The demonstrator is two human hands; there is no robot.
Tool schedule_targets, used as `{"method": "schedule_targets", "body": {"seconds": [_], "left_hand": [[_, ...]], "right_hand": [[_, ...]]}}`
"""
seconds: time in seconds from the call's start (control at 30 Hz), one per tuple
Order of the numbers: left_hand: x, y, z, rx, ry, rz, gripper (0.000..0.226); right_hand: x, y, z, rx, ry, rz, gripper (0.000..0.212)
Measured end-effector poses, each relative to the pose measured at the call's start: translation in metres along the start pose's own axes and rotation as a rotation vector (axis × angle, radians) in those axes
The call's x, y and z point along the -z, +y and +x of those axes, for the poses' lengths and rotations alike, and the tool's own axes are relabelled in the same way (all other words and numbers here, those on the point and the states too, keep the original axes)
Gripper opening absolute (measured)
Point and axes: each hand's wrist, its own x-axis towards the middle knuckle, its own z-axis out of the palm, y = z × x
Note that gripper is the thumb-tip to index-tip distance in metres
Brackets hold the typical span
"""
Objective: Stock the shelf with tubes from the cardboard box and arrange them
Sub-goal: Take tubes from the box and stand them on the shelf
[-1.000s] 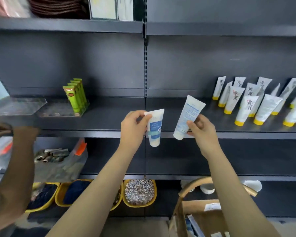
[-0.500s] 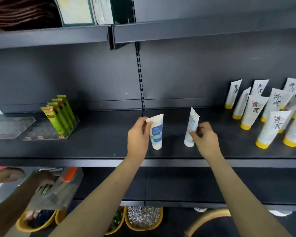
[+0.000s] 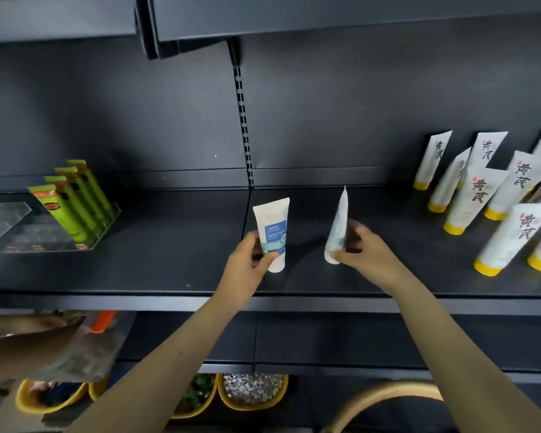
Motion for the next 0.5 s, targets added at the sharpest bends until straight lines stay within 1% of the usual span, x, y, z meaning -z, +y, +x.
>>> {"method": "schedule_targets", "body": {"seconds": [0.07,0.17,0.37,0.5], "left_hand": [[0.004,-0.004,0.009,-0.01,-0.016,0.0,0.031],[0.01,-0.009,0.03,-0.018,-0.021,0.015,0.029],[0.023,-0.022,0.076,-0.034,0.002,0.04,0.028],[0.03,-0.028,0.101,-0.029,-0.05,0.058,0.034]], "right_hand": [[0.003,0.002,0.003,0.003,0.019,0.024,0.058],[-0.002,-0.001,0.018,0.013,0.119,-0.003,0.05],[-0.02,-0.013,0.073,0.052,0.267,-0.077,0.055],[-0.027,-0.021,0.12,0.024,0.292,-0.105,0.054]]}}
